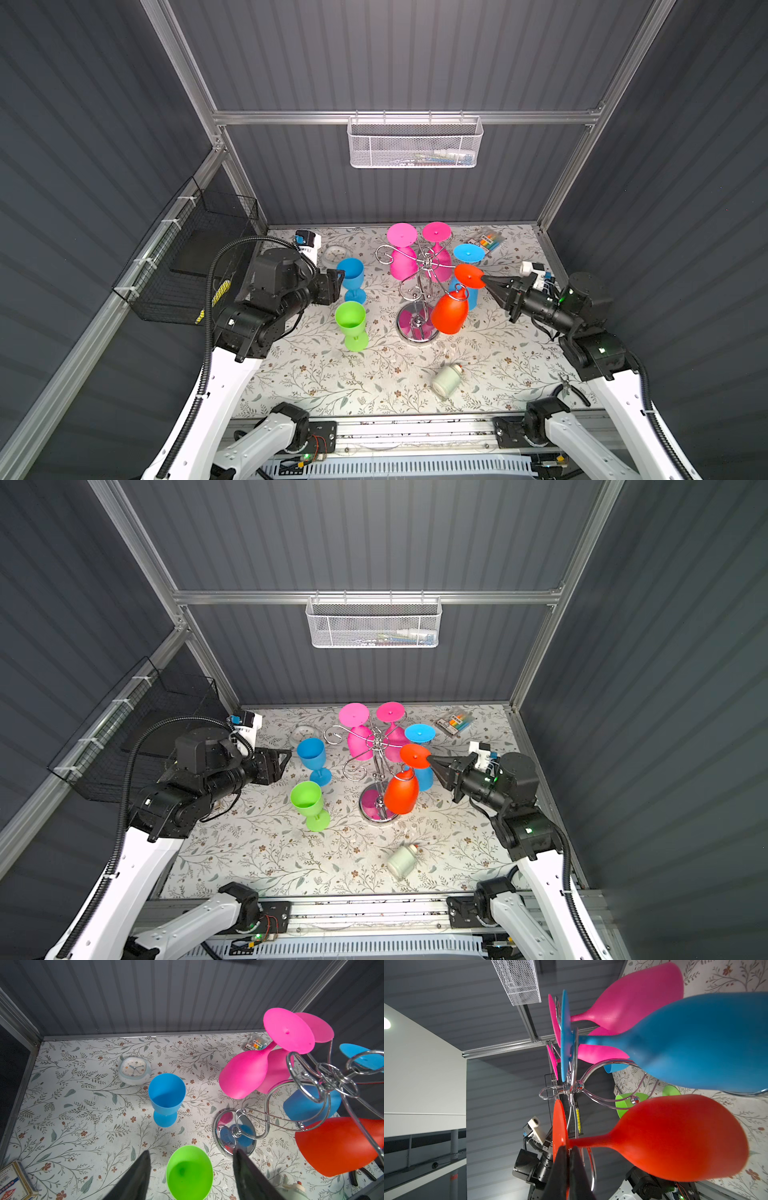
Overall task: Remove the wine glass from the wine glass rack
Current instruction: 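Pull the red glass off the rack arm with the right gripper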
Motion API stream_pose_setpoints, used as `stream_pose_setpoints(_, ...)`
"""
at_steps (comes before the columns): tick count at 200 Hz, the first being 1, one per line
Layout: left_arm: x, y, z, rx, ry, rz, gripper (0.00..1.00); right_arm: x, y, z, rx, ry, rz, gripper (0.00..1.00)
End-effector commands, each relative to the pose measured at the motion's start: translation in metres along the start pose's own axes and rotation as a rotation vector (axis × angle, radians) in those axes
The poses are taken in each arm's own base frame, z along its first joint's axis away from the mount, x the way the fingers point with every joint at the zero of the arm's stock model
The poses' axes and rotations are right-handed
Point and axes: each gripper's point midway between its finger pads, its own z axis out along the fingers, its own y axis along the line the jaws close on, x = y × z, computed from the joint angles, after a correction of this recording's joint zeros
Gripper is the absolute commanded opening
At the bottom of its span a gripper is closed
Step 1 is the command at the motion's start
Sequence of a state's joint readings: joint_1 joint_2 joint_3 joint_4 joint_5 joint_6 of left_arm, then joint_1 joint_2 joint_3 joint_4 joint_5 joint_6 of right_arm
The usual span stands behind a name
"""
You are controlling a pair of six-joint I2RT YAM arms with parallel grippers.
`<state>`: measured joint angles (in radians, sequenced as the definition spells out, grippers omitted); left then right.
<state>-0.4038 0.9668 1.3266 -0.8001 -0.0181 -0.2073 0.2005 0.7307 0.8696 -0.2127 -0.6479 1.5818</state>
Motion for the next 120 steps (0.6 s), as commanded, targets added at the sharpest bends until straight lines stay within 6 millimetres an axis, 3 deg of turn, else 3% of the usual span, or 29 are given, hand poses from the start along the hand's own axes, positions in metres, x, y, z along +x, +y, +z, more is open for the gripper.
stream_pose_setpoints(1, -0.006, 0.002, -0.012, -0.011, -0.022, -0.012, 0.65, 0.004, -0.003, -0.005, 0.004, 0.008, -0.009, 0.0)
stream_pose_setpoints(100, -0.023, -0.008, -0.018, 0.034, -0.059, -0.024, 0.65, 0.009, -0.001, -0.04, 0.02, -0.061, -0.049, 0.0)
stream_pose_setpoints(104, -0.035, -0.011, -0.026, 0.045, -0.092, -0.026, 0.65, 0.009, 0.0, -0.042, 0.02, -0.065, -0.059, 0.0)
stream_pose_setpoints(120, -0.043, -0.016, -0.03, 0.067, -0.113, -0.033, 0.65, 0.009, 0.003, -0.049, 0.031, -0.084, -0.077, 0.0)
